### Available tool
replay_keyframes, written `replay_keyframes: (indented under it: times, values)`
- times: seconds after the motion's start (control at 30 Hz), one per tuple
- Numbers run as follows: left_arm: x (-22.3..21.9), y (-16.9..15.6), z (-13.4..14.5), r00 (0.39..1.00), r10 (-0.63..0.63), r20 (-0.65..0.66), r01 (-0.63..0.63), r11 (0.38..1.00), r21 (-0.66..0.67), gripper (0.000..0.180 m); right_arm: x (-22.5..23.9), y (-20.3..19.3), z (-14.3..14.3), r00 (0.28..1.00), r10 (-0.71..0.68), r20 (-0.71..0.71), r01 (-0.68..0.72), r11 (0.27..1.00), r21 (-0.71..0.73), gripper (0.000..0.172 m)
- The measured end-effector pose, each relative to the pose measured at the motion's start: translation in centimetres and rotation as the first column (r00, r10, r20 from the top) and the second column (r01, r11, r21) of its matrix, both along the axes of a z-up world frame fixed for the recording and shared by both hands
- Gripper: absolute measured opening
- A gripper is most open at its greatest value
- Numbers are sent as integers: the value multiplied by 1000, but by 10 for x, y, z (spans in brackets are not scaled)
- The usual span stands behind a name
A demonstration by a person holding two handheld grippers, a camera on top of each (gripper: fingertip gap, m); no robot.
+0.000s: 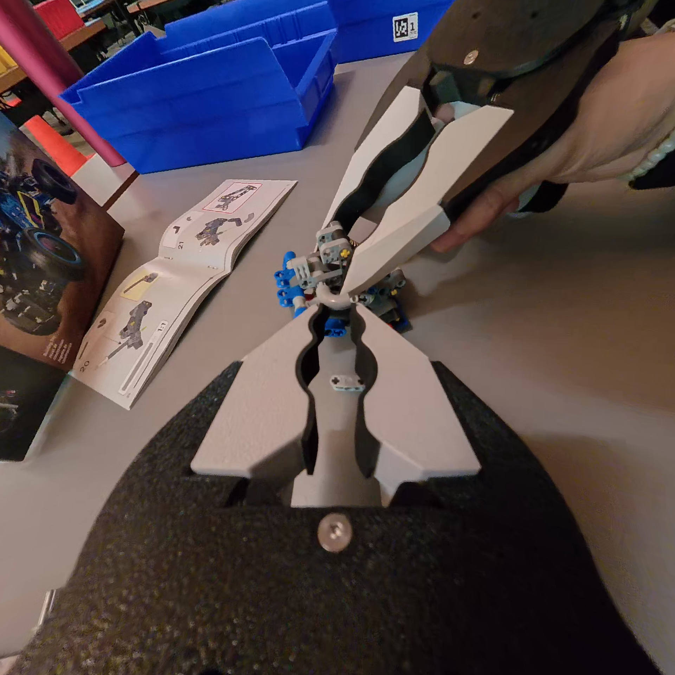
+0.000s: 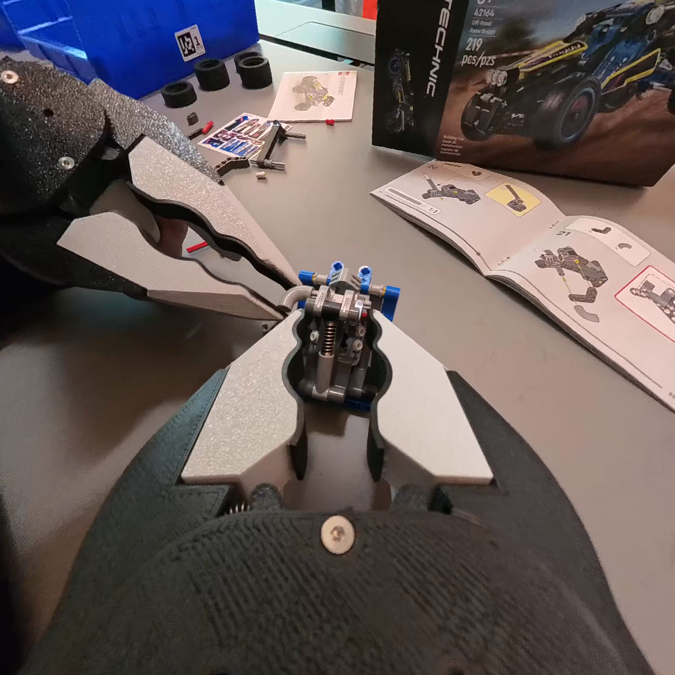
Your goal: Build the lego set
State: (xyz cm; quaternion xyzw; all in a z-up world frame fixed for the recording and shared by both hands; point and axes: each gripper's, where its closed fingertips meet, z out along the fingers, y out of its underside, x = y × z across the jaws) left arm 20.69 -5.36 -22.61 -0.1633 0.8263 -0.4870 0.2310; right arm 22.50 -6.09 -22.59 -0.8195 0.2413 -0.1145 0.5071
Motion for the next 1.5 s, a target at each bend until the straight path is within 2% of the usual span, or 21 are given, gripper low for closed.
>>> replay_keyframes:
  times: [0.07,0.1,0.17,0.2,0.27,0.37,0.47,0.6,0.67,0.77,0.87,1.0,1.13,1.37,1.5]
  values:
    - [1,1,0,1000,9,-6,-9,1000,-5,8,2,0,1,999,-25,-27,26,999,24,29]
    - [0,1,0,1000,-2,-12,2,1000,-6,0,3,-1,1,999,-38,-35,40,999,36,30]
    - [-1,0,3,1000,-6,6,6,1000,-15,0,10,-8,-3,994,-98,-42,98,995,10,33]
    - [1,2,3,1000,14,12,-14,1000,-13,0,6,-4,0,997,-58,-47,60,998,35,17]
    - [1,2,1,1000,16,-6,-16,1000,-7,0,-3,3,0,997,-3,-78,7,999,54,11]
    - [5,7,-3,994,50,-95,-53,998,-29,0,3,-1,-5,997,-46,-58,46,999,0,27]
    - [13,17,-6,982,87,-168,-95,995,-41,16,13,-7,-2,993,-105,-49,103,994,-43,34]
    - [24,24,-8,998,55,-26,-52,993,105,22,22,-4,2,991,-119,-60,114,990,-78,39]
    - [23,23,-11,999,-21,39,13,980,200,22,25,-1,5,993,-109,-51,104,990,-94,40]
    - [22,18,-11,988,-101,116,68,964,258,21,26,0,-3,993,-88,-81,74,984,-162,44]
    - [30,17,-12,962,-132,239,44,939,341,17,23,6,-9,992,-59,-115,40,986,-162,35]
    - [35,12,-11,887,-221,406,33,906,422,7,28,3,-11,993,-76,-87,59,982,-180,30]
    - [37,10,-16,833,-299,465,46,876,479,8,28,5,-12,993,-57,-106,38,984,-174,29]
    - [36,7,-8,762,-328,559,38,884,466,5,27,5,-14,990,-29,-139,9,990,-140,24]
    - [30,3,-7,734,-344,586,39,882,469,4,25,6,-16,994,-16,-105,-1,988,-155,23]
